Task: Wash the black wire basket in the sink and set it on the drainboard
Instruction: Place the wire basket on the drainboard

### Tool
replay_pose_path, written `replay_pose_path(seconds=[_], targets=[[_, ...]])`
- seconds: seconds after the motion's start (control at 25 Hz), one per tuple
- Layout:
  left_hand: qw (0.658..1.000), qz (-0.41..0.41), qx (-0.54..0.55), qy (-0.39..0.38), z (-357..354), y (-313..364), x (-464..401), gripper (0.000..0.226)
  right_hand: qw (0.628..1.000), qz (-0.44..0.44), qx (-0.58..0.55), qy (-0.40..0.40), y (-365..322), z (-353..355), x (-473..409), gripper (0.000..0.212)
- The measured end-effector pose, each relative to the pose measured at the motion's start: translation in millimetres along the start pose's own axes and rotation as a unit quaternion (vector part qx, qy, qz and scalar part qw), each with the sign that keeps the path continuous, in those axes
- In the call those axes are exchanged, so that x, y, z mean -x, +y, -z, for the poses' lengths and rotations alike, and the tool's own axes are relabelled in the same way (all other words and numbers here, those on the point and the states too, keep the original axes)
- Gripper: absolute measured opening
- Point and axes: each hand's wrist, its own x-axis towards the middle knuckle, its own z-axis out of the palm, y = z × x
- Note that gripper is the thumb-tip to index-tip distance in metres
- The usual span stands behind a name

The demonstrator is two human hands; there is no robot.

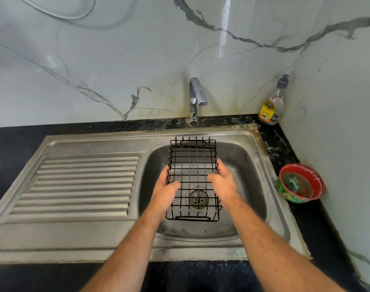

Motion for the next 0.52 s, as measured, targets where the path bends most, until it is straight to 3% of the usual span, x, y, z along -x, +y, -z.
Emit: replay_pose_path(seconds=[0.2,0.52], targets=[[1.000,-0.012,0.021,0.010,6.3,2.1,9.8,0.086,1.000,0.014,-0.009,0.000,-11.7,-2.3,12.1,0.077],[0.994,-0.050,0.076,0.053,56.1,24.9,24.0,0.074,0.996,0.077,-0.016,-0.037,-42.4,-45.7,28.4,0.079]])
